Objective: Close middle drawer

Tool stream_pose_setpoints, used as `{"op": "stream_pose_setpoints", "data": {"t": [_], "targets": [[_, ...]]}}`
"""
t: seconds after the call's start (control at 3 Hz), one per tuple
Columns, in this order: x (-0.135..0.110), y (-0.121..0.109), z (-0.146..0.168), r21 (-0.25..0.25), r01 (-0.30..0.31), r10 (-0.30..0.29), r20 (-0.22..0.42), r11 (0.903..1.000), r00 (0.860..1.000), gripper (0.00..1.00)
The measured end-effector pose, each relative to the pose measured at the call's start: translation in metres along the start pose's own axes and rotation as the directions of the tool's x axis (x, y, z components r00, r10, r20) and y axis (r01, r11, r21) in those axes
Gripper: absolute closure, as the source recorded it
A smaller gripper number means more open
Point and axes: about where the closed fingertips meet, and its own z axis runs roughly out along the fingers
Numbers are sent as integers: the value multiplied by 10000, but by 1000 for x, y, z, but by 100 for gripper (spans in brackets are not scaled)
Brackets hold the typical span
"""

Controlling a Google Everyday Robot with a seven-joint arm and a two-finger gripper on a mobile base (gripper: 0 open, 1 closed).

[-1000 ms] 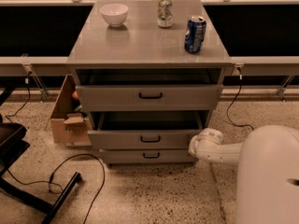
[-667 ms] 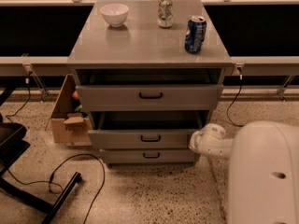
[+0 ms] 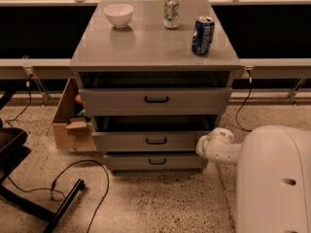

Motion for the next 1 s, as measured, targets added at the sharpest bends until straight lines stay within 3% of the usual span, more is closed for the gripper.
{"op": "stream_pose_setpoints", "data": {"t": [0.67, 1.0], "targets": [[0, 0, 0, -1, 0, 0, 0, 10000, 10000, 0], [0, 0, 0, -1, 0, 0, 0, 10000, 10000, 0]]}}
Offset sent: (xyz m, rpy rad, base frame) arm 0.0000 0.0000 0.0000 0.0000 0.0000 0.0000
